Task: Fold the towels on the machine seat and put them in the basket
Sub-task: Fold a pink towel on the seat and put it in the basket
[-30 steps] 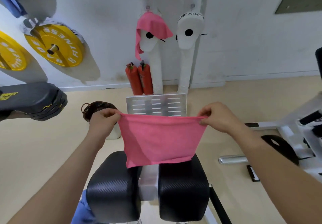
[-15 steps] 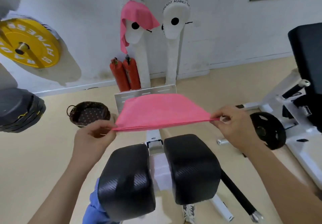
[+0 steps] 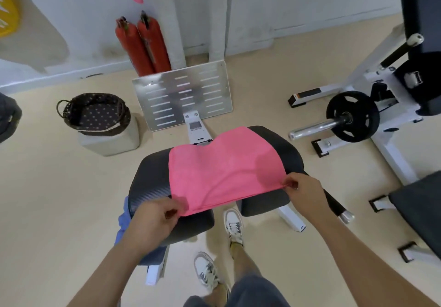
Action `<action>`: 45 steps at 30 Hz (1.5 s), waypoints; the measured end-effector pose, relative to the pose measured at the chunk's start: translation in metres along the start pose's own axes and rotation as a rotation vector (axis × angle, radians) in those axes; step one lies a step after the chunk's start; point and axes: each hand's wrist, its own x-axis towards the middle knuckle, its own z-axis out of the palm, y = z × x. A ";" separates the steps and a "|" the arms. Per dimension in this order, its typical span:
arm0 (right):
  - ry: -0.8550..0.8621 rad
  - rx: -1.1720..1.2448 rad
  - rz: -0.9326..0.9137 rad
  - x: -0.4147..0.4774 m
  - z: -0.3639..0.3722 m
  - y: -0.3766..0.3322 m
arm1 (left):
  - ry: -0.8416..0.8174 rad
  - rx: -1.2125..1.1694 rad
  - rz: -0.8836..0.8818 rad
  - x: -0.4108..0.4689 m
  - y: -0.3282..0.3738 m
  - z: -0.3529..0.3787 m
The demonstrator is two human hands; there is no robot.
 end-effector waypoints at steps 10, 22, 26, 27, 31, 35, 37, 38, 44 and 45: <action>0.080 0.447 0.252 -0.004 -0.001 -0.010 | -0.026 0.105 0.049 0.001 -0.005 0.014; -0.119 -0.050 0.247 0.002 -0.013 -0.004 | -0.226 0.171 0.041 -0.019 -0.003 0.050; 0.009 -0.114 -0.114 0.025 -0.024 -0.075 | -0.178 0.052 0.062 -0.015 -0.003 0.045; -0.060 -0.100 -0.209 0.031 -0.016 -0.100 | -0.181 0.030 0.050 -0.014 -0.002 0.044; -0.400 0.009 -0.435 0.055 0.048 -0.192 | -0.191 -0.157 -0.115 -0.018 0.003 0.037; -0.482 -0.111 -0.482 0.075 0.106 -0.230 | 0.250 -0.278 -0.398 -0.005 0.009 0.020; -0.495 -0.117 -0.466 0.085 0.119 -0.236 | 0.375 -0.236 -0.495 0.018 0.007 0.004; -0.505 -0.133 -0.471 0.093 0.123 -0.237 | 0.393 -0.206 -0.508 0.032 0.003 -0.004; -0.598 -0.364 -0.505 0.130 0.146 -0.240 | 0.220 0.011 -0.622 0.111 -0.043 -0.012; -0.581 -0.328 -0.485 0.131 0.147 -0.239 | 0.192 0.030 -0.643 0.119 -0.048 -0.009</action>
